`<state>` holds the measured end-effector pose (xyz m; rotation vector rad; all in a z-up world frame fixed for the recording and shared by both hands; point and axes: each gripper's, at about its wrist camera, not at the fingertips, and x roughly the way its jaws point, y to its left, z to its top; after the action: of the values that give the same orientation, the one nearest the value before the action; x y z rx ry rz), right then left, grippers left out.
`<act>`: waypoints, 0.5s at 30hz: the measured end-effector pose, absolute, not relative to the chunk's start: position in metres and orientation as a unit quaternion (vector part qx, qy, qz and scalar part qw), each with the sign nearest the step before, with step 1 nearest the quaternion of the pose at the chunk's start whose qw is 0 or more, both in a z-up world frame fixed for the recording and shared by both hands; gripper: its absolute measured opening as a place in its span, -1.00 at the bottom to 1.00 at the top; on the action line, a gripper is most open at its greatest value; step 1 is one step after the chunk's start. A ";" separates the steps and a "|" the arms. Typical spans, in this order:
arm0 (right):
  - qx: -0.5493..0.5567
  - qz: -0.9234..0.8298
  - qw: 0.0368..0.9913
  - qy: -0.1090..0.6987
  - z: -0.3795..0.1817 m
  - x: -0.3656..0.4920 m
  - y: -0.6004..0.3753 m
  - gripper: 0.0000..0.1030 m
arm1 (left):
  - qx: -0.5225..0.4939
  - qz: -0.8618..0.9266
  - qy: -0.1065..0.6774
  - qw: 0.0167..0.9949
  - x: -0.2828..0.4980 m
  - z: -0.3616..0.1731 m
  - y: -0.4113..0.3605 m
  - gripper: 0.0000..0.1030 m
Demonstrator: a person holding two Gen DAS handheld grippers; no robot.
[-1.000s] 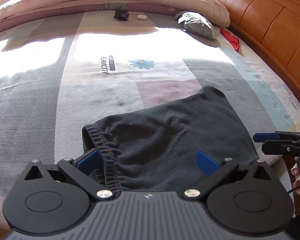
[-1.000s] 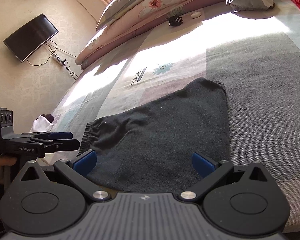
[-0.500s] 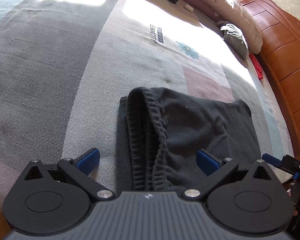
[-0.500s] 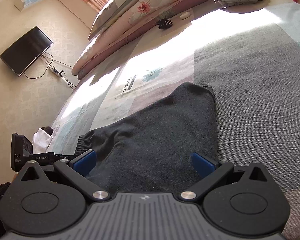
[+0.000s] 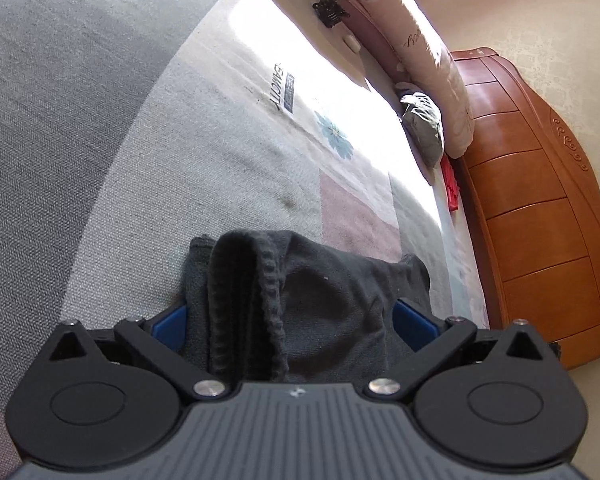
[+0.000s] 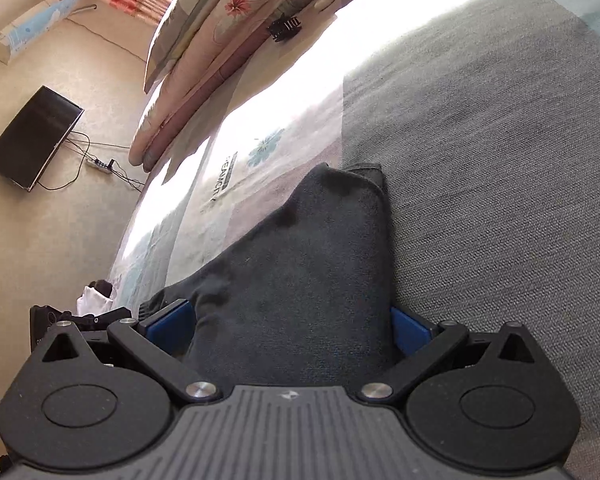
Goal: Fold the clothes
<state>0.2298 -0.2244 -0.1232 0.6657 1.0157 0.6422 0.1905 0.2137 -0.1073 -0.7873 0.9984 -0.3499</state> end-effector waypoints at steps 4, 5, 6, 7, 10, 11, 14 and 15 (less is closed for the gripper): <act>0.343 0.312 0.746 0.478 -0.130 0.252 -0.225 1.00 | -0.372 -0.166 0.470 0.783 0.187 -0.108 0.211 0.98; 0.346 0.316 0.741 0.480 -0.131 0.251 -0.227 1.00 | -0.373 -0.169 0.473 0.780 0.183 -0.108 0.210 0.98; 0.343 0.321 0.739 0.483 -0.131 0.248 -0.228 1.00 | -0.374 -0.173 0.477 0.776 0.177 -0.108 0.210 0.98; 0.336 0.328 0.735 0.489 -0.131 0.241 -0.229 1.00 | -0.375 -0.178 0.481 0.772 0.169 -0.109 0.210 0.98; 0.333 0.354 0.720 0.496 -0.131 0.221 -0.233 1.00 | -0.379 -0.191 0.484 0.765 0.156 -0.112 0.213 0.98; 0.331 0.361 0.719 0.493 -0.131 0.218 -0.233 1.00 | -0.384 -0.193 0.482 0.763 0.157 -0.114 0.216 0.98; 0.337 0.361 0.715 0.495 -0.132 0.230 -0.227 1.00 | -0.410 -0.185 0.468 0.761 0.172 -0.117 0.218 0.98; 0.341 0.360 0.715 0.493 -0.133 0.238 -0.224 1.00 | -0.416 -0.181 0.463 0.761 0.180 -0.118 0.216 0.98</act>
<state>0.2384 -0.2237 -0.1334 0.7543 1.0929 0.7974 0.1797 0.2160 -0.1182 -0.9054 1.0082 -0.3928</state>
